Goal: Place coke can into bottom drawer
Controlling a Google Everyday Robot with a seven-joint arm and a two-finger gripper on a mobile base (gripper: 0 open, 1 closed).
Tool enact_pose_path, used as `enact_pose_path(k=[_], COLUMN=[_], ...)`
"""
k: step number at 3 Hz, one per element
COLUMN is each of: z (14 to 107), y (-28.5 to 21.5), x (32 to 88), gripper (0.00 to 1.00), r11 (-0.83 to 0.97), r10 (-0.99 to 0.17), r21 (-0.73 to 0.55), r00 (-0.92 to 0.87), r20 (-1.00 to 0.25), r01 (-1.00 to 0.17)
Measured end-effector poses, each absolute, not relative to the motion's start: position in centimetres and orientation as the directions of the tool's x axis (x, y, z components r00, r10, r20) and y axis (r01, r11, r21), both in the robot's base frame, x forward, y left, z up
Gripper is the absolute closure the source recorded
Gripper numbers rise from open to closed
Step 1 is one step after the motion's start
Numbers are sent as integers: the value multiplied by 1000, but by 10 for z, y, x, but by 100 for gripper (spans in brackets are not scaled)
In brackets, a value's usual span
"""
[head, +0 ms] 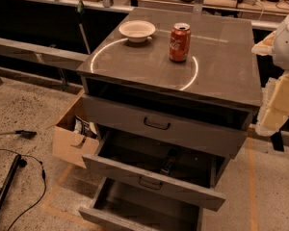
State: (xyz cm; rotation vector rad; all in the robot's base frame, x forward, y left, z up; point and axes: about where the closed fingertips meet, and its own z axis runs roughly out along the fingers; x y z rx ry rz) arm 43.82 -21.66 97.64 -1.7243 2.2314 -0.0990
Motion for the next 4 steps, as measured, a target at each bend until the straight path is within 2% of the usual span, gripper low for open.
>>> enact_pose_path(k=[1, 2, 3, 4], z=[976, 974, 975, 972], y=[-217, -220, -229, -230], x=[441, 461, 498, 548], gripper=[0, 0, 0, 0], r11=[274, 314, 394, 501], r10=[-950, -924, -859, -741], r21=[-250, -271, -285, -254], r00=[-222, -227, -239, -259], r20=[-218, -309, -453, -619], r01=[-929, -910, -874, -827])
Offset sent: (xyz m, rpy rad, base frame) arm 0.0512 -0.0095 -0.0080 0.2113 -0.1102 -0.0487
